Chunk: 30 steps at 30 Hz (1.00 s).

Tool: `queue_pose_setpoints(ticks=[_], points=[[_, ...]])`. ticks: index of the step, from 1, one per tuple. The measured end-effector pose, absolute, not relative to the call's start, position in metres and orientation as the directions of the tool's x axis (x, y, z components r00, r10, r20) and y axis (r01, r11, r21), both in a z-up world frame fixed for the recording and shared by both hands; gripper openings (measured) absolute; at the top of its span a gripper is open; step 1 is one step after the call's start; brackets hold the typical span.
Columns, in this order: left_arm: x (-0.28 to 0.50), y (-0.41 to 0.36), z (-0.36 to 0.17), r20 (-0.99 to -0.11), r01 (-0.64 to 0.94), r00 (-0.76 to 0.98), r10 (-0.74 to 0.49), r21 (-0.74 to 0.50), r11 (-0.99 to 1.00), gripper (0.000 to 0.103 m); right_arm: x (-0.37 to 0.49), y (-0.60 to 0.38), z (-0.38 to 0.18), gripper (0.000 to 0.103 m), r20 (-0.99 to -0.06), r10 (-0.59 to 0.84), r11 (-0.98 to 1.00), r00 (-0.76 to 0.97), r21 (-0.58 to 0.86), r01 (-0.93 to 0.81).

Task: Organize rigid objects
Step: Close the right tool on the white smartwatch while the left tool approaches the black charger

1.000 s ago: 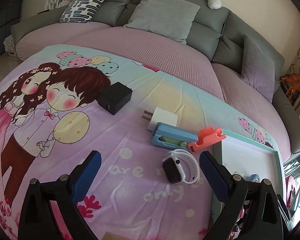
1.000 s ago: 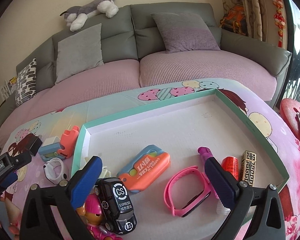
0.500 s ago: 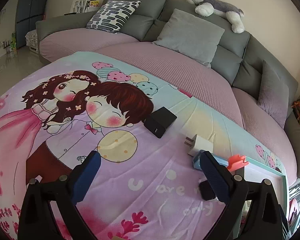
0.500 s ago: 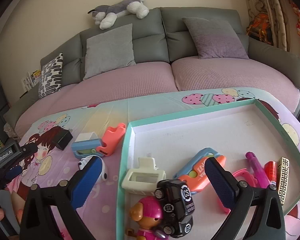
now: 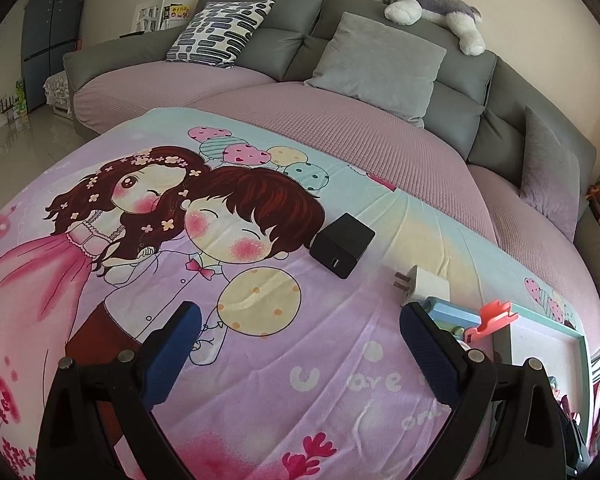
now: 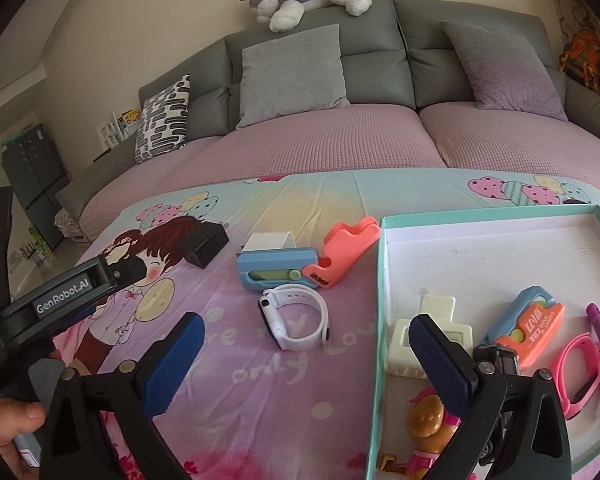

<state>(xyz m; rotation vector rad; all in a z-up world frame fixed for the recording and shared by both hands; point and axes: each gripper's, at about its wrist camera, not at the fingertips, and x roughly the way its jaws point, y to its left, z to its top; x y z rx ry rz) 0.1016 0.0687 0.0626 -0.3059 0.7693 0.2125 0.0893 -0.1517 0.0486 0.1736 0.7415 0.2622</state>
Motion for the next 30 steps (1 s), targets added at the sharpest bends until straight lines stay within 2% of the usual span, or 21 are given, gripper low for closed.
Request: queue_pose_setpoints(ticks=[4, 8, 16, 30], points=[[0.103, 0.075, 0.057, -0.717, -0.308, 0.691, 0.086, -0.185, 0.933, 0.099, 0.098, -0.145, 0.041, 0.092, -0.672, 0.299, 0.952, 0.678, 0.256, -0.166], [0.106, 0.083, 0.048, -0.737, -0.325, 0.67, 0.085, -0.189, 0.926, 0.099, 0.106, -0.137, 0.04, 0.089, -0.694, 0.264, 0.964, 0.67, 0.207, -0.166], [0.11, 0.091, 0.038, -0.761, -0.33, 0.647, 0.06, -0.208, 0.921, 0.099, 0.122, -0.117, 0.031, 0.074, -0.731, 0.259, 0.965, 0.631, 0.169, -0.199], [0.114, 0.093, 0.029, -0.791, -0.318, 0.611, 0.031, -0.209, 0.925, 0.099, 0.136, -0.106, 0.016, 0.074, -0.772, 0.163, 0.985, 0.614, 0.097, -0.14]])
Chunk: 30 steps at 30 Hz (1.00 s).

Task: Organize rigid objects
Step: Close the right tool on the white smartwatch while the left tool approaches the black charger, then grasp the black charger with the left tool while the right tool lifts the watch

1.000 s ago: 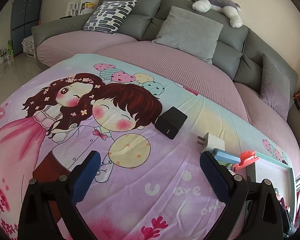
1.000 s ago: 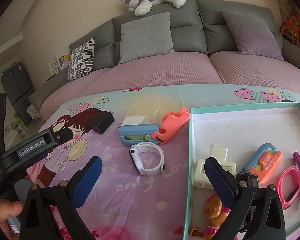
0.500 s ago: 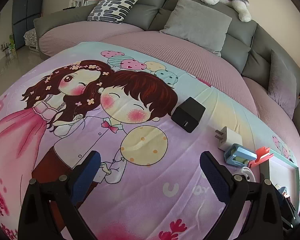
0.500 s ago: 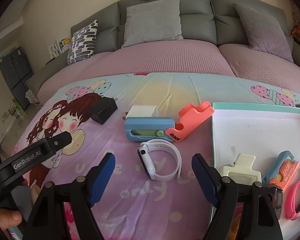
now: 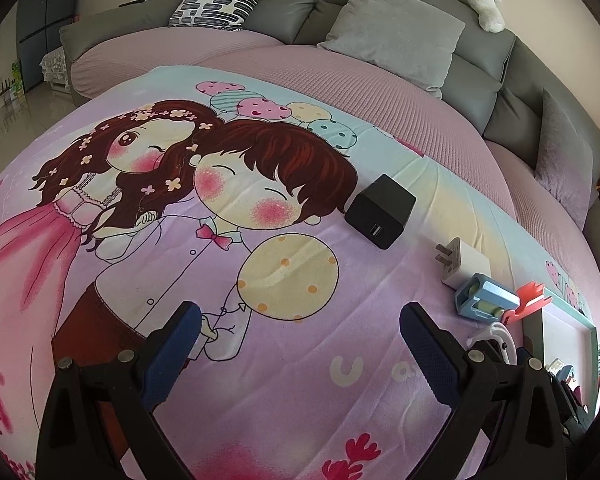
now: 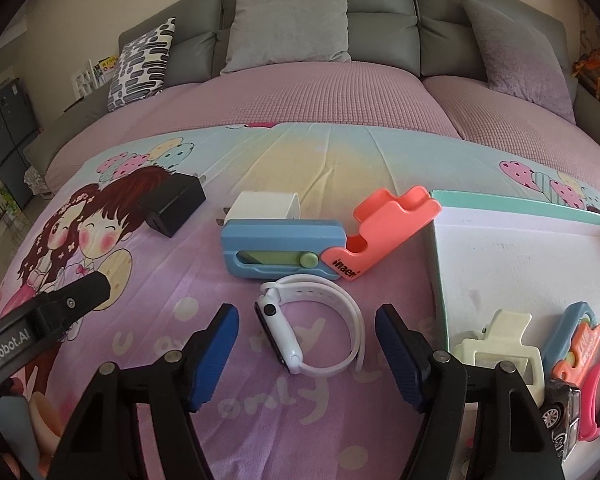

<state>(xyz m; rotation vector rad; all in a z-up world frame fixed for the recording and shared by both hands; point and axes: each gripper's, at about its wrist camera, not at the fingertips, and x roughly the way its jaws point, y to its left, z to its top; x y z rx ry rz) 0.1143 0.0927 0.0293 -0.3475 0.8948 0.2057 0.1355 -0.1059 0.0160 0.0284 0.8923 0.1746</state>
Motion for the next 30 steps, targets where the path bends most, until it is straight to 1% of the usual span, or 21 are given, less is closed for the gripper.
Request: queue_pose_setpoints(ticks=[4, 6, 7, 10, 14, 21, 26, 29, 30], points=[[0.115, 0.093, 0.027, -0.797, -0.315, 0.604, 0.028, -0.207, 0.926, 0.099, 0.132, -0.103, 0.019, 0.071, -0.771, 0.231, 0.972, 0.594, 0.163, -0.168], [0.115, 0.092, 0.027, -0.798, -0.312, 0.601, 0.028, -0.202, 0.928, 0.099, 0.131, -0.103, 0.019, 0.068, -0.77, 0.253, 0.967, 0.586, 0.185, -0.174], [0.115, 0.092, 0.027, -0.799, -0.31, 0.601, 0.028, -0.201, 0.929, 0.099, 0.131, -0.103, 0.018, 0.065, -0.77, 0.246, 0.969, 0.589, 0.179, -0.171], [0.116, 0.092, 0.026, -0.801, -0.308, 0.598, 0.031, -0.194, 0.931, 0.099, 0.133, -0.104, 0.017, 0.053, -0.771, 0.215, 0.976, 0.599, 0.155, -0.15], [0.122, 0.09, 0.028, -0.804, -0.291, 0.594, 0.027, -0.184, 0.939, 0.099, 0.134, -0.103, 0.016, 0.053, -0.768, 0.212, 0.976, 0.604, 0.142, -0.163], [0.154, 0.086, 0.036, -0.776, -0.227, 0.63, -0.019, -0.208, 0.951, 0.099, 0.137, -0.109, 0.019, 0.053, -0.758, 0.229, 0.973, 0.61, 0.171, -0.153], [0.187, 0.082, 0.034, -0.78, -0.168, 0.626, -0.008, -0.144, 0.975, 0.099, 0.14, -0.113, 0.019, 0.052, -0.758, 0.231, 0.973, 0.61, 0.182, -0.142], [0.201, 0.076, 0.033, -0.772, -0.115, 0.635, -0.035, -0.139, 0.984, 0.097, 0.141, -0.115, 0.02, 0.052, -0.758, 0.233, 0.972, 0.609, 0.189, -0.137], [0.205, 0.073, 0.032, -0.777, -0.099, 0.629, -0.039, -0.13, 0.987, 0.093, 0.141, -0.115, 0.02, 0.052, -0.758, 0.233, 0.972, 0.609, 0.189, -0.137]])
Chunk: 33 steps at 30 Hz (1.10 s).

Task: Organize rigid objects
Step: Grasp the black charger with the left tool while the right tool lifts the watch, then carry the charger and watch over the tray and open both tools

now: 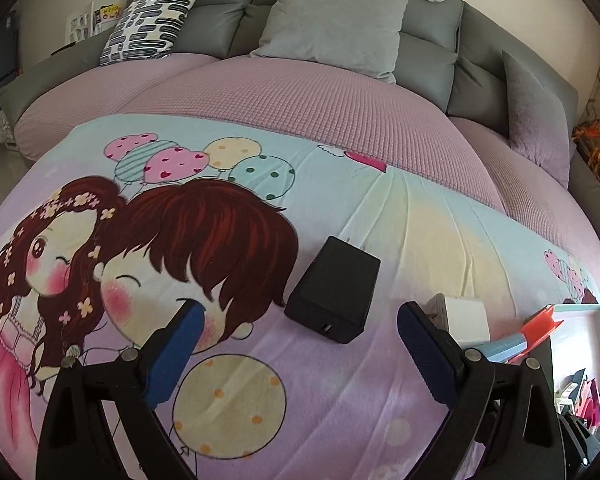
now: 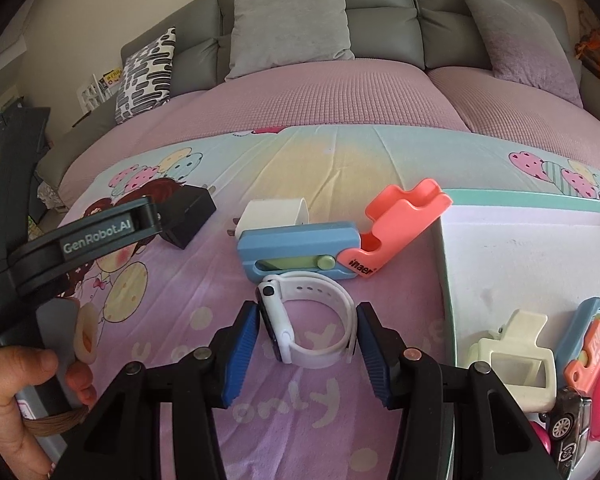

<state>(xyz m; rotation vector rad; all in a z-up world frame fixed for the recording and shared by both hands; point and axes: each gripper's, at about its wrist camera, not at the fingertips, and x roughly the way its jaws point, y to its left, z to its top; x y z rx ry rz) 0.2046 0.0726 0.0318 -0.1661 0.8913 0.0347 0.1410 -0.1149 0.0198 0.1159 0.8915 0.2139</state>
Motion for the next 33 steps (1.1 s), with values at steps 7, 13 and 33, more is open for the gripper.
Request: queue_pose_setpoints(ticks=[7, 13, 33], points=[[0.223, 0.06, 0.021, -0.799, -0.036, 0.599, -0.06, -0.103, 0.994, 0.059, 0.141, -0.118, 0.022, 0.052, -0.76, 0.216, 0.976, 0.613, 0.177, -0.124], [0.219, 0.061, 0.022, -0.794, -0.023, 0.602, -0.084, -0.122, 0.992, 0.05, 0.139, -0.128, 0.026, 0.052, -0.76, 0.209, 0.977, 0.615, 0.191, -0.096], [0.146, -0.022, 0.118, -0.643, 0.112, 0.74, -0.199, -0.174, 0.978, 0.05, 0.11, -0.23, 0.08, 0.052, -0.696, 0.058, 0.965, 0.715, 0.222, 0.138]])
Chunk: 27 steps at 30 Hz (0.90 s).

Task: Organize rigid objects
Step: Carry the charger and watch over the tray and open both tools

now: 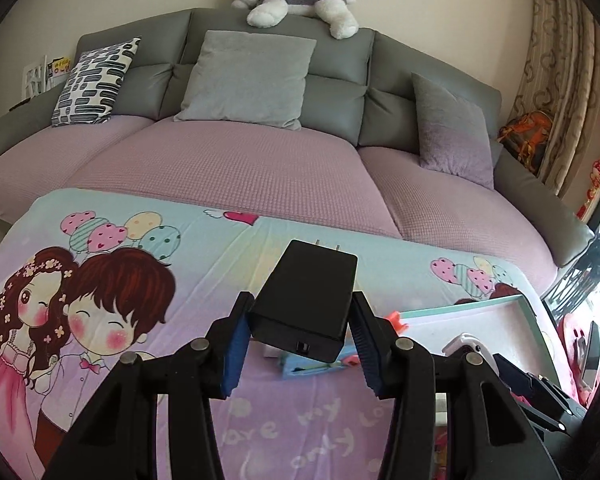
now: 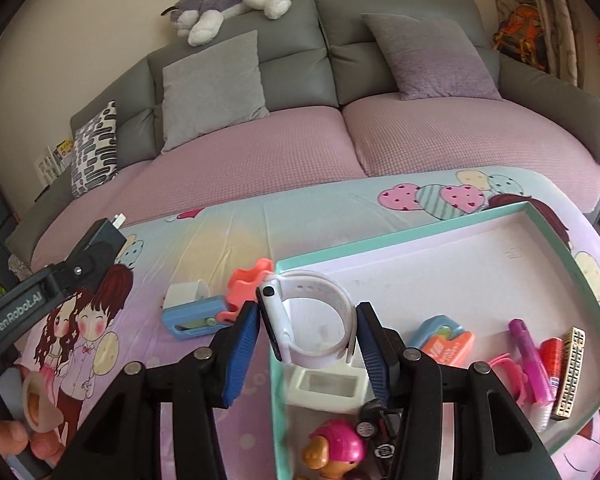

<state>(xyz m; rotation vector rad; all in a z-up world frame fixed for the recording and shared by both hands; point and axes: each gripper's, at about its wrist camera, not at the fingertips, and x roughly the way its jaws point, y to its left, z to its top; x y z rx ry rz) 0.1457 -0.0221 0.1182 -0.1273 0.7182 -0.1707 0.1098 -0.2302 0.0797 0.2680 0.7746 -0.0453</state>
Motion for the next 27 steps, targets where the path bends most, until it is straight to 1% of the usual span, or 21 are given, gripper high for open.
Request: queue_pose_setpoints(ticks=[3, 10, 15, 27], points=[[0.146, -0.046, 0.119, -0.649, 0.148, 0.727, -0.223, -0.169, 0.974, 0.05, 0.108, -0.254, 0.077, 0.052, -0.707, 0.027, 0.95, 0.707, 0.238, 0.201], [0.144, -0.103, 0.113, -0.66, 0.239, 0.69, -0.296, -0.178, 0.955, 0.05, 0.1, -0.299, 0.075, 0.052, -0.723, -0.098, 0.921, 0.684, 0.195, 0.338], [0.142, -0.132, 0.1, -0.681, 0.288, 0.657, -0.324, -0.17, 0.942, 0.05, 0.09, -0.328, 0.072, 0.052, -0.733, -0.18, 0.883, 0.656, 0.173, 0.436], [0.148, -0.163, 0.073, -0.722, 0.331, 0.596, -0.351, -0.177, 0.927, 0.05, 0.089, -0.344, 0.059, 0.053, -0.762, -0.2, 0.863, 0.616, 0.16, 0.479]])
